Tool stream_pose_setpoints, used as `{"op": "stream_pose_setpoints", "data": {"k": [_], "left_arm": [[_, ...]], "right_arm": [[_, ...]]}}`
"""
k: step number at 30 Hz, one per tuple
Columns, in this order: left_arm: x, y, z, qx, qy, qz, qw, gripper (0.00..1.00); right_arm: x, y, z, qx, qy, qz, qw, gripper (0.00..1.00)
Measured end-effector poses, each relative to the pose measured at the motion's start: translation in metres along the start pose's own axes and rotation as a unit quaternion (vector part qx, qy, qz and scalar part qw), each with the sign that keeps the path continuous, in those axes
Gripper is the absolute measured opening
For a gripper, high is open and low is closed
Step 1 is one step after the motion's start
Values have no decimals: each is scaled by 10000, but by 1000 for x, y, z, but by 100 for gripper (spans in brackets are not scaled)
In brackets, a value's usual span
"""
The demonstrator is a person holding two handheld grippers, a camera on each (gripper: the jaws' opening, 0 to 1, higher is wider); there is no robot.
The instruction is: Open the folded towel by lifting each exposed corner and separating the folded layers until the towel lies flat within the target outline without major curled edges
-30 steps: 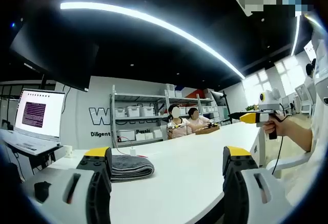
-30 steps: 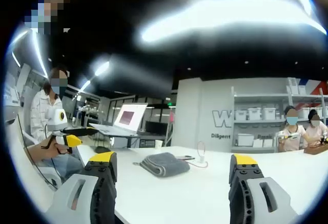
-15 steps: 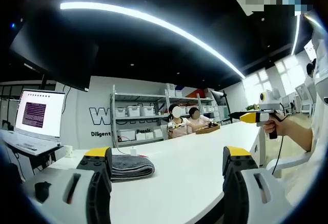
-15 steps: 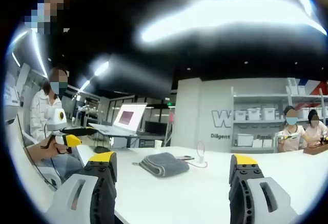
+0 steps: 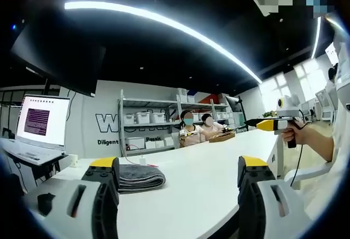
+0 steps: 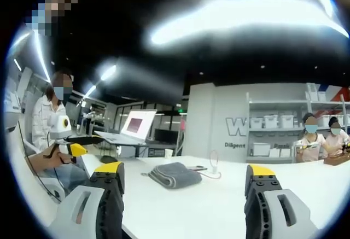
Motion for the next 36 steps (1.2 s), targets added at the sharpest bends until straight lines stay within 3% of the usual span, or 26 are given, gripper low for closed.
{"op": "stream_pose_setpoints", "data": {"k": [36], "left_arm": [[-1, 0, 0, -28, -17, -33, 10000, 92]], "right_arm": [[1, 4, 2, -62, 24, 37, 10000, 94]]}}
Point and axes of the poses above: the point that each gripper's makers call its tool centre point, and the gripper's own axes: z roughly forward along the fingers, x roughly to its right, y roughly out of its underside, the point moved 4 cm from there along -z, roughly backward along the fingers, and after that the axes turned 5 degrees about y, right-handed, at the moved point
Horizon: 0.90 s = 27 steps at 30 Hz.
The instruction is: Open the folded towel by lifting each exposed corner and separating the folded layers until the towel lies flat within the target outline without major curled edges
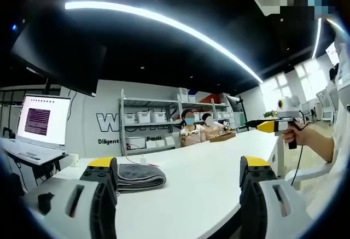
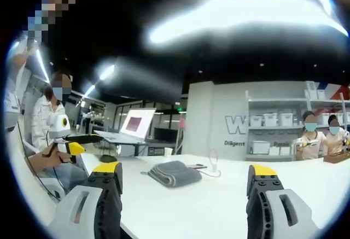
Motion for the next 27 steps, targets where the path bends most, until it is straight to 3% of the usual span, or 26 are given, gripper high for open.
{"op": "stream_pose_setpoints", "data": {"k": [9, 11, 19, 27], "left_arm": [[1, 0, 2, -19, 44, -18, 10000, 91], [-1, 3, 3, -148, 8, 23, 9999, 90], [2, 3, 7, -95, 97, -74, 9999, 90], [-5, -4, 14, -41, -68, 184, 9998, 92]], "right_arm": [[0, 2, 0, -28, -17, 12, 10000, 94], [0, 1, 0, -23, -18, 19, 10000, 94], [1, 3, 0, -34, -19, 40, 10000, 93], [1, 3, 0, -58, -30, 44, 10000, 93]]}}
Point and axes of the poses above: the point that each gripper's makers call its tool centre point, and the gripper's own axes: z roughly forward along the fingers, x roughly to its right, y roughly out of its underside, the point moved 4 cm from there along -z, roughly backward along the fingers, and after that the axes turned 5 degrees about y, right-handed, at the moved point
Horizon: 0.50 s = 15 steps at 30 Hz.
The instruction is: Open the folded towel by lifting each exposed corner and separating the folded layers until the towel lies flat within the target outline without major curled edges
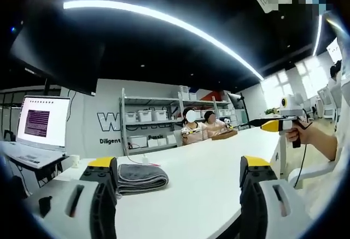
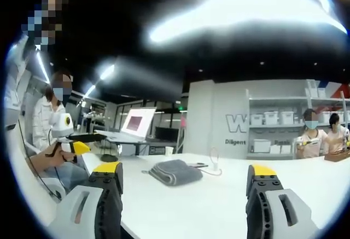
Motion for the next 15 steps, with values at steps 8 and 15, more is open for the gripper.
{"op": "stream_pose_setpoints", "data": {"k": [8, 15], "left_arm": [[2, -1, 13, -72, 175, -38, 9998, 89], [4, 1, 27, -166, 275, -171, 9993, 84]], "right_arm": [[-2, 1, 1, -20, -35, -18, 10000, 93], [-2, 2, 1, -44, -50, 32, 10000, 92]]}}
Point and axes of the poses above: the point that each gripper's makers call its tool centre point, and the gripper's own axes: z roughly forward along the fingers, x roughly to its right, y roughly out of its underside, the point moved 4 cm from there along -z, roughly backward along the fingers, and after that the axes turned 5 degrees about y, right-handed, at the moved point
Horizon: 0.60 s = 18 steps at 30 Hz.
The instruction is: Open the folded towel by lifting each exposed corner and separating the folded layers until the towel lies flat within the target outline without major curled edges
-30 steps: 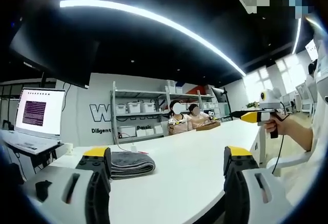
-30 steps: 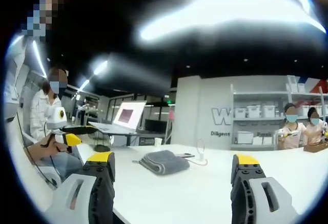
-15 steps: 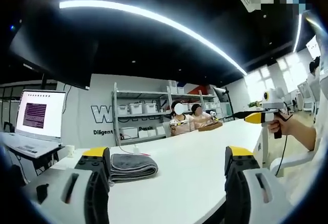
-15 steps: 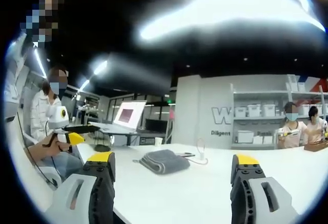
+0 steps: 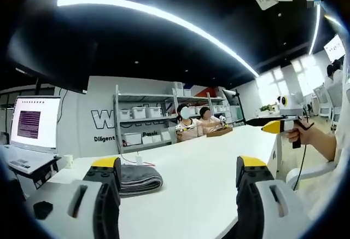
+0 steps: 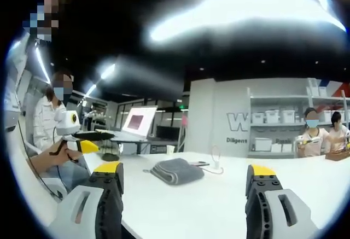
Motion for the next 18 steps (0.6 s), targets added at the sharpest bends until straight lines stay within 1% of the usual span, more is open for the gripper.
{"op": "stream_pose_setpoints", "data": {"k": [2, 4, 6, 9, 10, 12, 13, 18], "left_arm": [[1, -1, 6, -1, 69, 3, 10000, 84], [0, -5, 17, -27, 120, 121, 9999, 85], [0, -9, 23, -24, 154, 187, 9997, 85], [-2, -15, 35, 38, 180, 325, 9993, 85], [-3, -15, 39, 45, 185, 358, 9992, 85], [-6, -12, 48, -52, 188, 390, 9990, 85], [-8, -11, 53, -55, 189, 408, 9990, 85], [-18, -5, 66, -155, 137, 470, 9987, 85]], "right_arm": [[0, 0, 0, 6, -4, 3, 10000, 92], [0, -1, -1, 20, 11, -1, 10000, 92], [0, -1, 0, 17, 12, 2, 10000, 92], [-1, -1, 0, -2, -5, 17, 10000, 92], [-1, -1, 0, -4, -13, 13, 10000, 92], [-1, -1, 0, 0, -16, 1, 10000, 92], [-1, -1, 0, 8, -15, -2, 10000, 92], [2, -2, 0, 32, 12, 27, 10000, 92]]}}
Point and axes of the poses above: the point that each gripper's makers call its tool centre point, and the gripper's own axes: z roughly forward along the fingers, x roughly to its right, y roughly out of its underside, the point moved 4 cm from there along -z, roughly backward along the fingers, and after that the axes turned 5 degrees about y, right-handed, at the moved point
